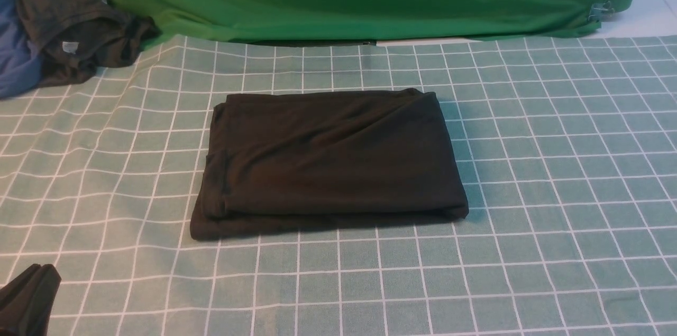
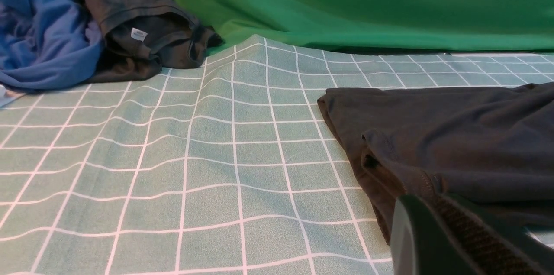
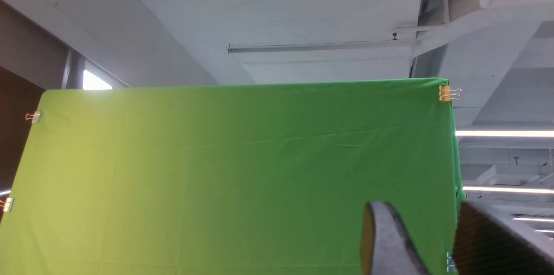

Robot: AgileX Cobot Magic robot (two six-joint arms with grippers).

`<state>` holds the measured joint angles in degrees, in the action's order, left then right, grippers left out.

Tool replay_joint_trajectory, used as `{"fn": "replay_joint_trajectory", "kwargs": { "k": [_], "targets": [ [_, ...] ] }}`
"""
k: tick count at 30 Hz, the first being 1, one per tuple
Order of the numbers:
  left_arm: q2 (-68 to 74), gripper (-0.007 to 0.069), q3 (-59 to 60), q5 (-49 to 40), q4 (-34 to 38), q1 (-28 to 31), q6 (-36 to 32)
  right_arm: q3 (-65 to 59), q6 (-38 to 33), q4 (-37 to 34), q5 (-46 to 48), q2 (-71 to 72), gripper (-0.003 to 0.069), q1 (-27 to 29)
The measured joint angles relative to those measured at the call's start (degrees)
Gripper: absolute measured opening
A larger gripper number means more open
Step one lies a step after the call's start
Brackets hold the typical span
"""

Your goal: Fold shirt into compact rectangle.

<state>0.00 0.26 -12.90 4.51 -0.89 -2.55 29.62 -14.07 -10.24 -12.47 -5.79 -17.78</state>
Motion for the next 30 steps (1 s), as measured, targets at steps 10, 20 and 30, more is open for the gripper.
{"fn": "replay_joint_trajectory", "kwargs": {
  "k": [10,20,30],
  "targets": [
    [0.0,0.0011,0.0,0.0,0.0,0.0,0.05,0.0,-0.05,0.0,0.06,0.0,0.0238,0.0],
    [0.0,0.0011,0.0,0.0,-0.17,0.0,0.05,-0.56,-4.54,0.0,4.97,0.35,0.0239,0.2],
    [0.0,0.0011,0.0,0.04,-0.17,0.0,0.05,-15.02,-13.05,0.0,23.59,0.71,0.0239,12.62]
  ]
}}
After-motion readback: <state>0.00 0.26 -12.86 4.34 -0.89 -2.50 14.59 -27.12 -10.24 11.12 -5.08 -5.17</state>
